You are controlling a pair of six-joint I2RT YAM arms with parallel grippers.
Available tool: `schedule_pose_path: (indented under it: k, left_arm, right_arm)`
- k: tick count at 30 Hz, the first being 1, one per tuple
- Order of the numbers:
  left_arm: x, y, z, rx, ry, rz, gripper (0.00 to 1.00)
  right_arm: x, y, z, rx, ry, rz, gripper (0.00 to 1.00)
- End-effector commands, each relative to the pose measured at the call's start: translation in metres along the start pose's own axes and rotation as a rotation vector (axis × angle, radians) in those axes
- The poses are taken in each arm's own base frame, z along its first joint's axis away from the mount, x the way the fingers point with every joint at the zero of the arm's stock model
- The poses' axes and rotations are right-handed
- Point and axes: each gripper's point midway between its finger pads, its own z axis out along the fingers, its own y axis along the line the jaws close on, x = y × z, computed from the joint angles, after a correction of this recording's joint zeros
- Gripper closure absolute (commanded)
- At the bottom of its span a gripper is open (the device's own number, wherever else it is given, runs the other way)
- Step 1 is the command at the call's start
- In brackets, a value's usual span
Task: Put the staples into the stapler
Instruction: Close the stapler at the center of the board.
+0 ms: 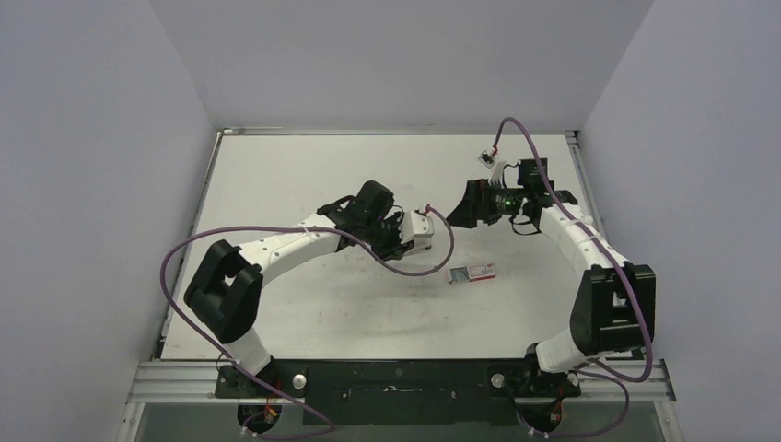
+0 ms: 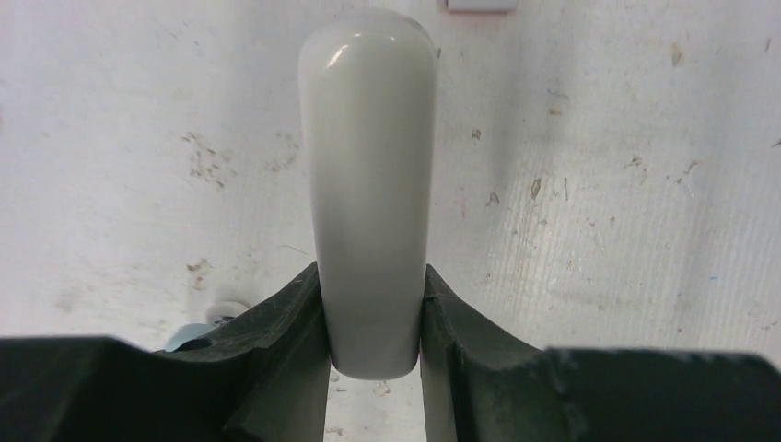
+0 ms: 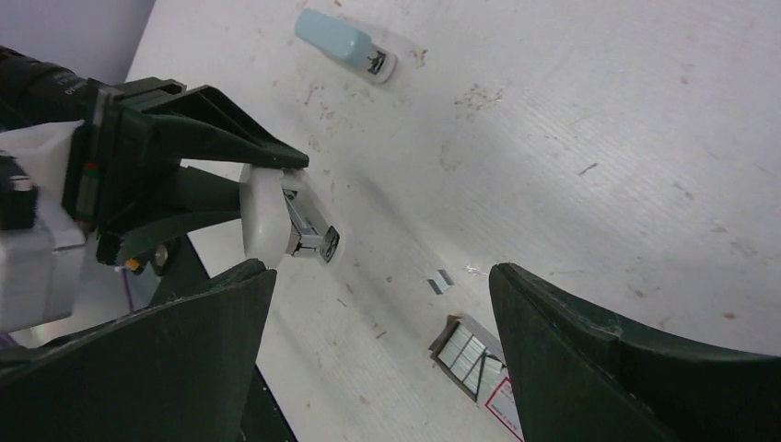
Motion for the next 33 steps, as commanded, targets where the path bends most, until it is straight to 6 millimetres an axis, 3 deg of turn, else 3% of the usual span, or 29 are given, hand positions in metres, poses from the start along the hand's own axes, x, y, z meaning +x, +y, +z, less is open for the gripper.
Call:
schedule_pose_path:
  k: [1, 6, 13, 33]
  left_arm:
    - [-0.057, 0.008, -0.031, -0.024, -0.151, 0.096, 1.00]
    - [-0.075, 0.012, -0.039, -0.060, -0.185, 0.110, 1.00]
    - [-0.080, 0.018, -0.039, -0.108, -0.177, 0.112, 1.00]
    - [-0.095, 0.037, -0.039, -0.247, -0.182, 0.116, 1.00]
  right_arm:
    - [-0.012, 0.030, 0.011, -0.203, -0.013, -0.004, 0.10]
    - [-0.006, 0.057, 0.020, -0.370, 0.033, 0.033, 0.10]
    - [0.007, 0.079, 0.033, -0.475, 0.099, 0.031, 0.10]
    - [0.024, 0.088, 0.052, -0.592, 0.176, 0.148, 0.10]
